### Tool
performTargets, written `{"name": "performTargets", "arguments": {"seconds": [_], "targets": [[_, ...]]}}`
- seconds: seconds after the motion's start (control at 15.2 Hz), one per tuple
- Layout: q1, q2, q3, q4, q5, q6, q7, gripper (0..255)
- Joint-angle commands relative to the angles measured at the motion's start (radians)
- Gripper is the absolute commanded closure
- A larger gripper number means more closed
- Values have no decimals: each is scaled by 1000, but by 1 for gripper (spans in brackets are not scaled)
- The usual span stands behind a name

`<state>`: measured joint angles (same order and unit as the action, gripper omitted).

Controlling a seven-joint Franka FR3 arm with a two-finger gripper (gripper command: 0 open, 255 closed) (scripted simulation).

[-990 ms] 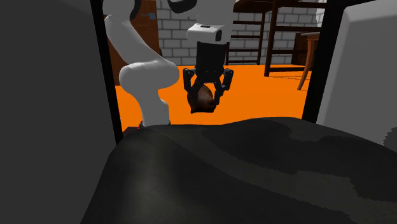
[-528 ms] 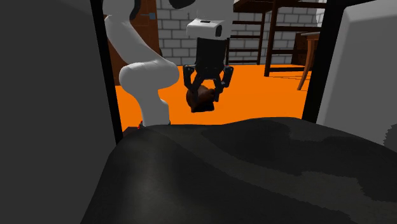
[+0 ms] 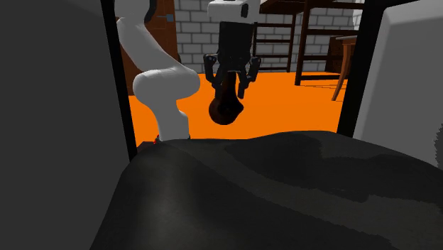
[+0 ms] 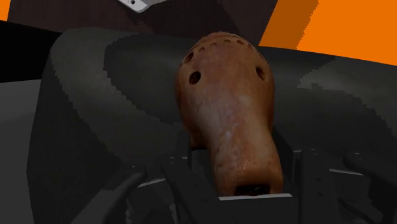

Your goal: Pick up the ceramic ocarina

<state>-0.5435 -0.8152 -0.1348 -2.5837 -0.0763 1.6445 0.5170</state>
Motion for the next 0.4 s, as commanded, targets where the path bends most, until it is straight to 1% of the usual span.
{"name": "performTargets", "arguments": {"seconds": [0.0, 0.2, 0.33], "targets": [[1, 3, 2, 30, 2, -28, 0, 255], [3, 6, 5, 72, 5, -67, 0, 255], [3, 6, 5, 75, 5, -69, 0, 255]]}}
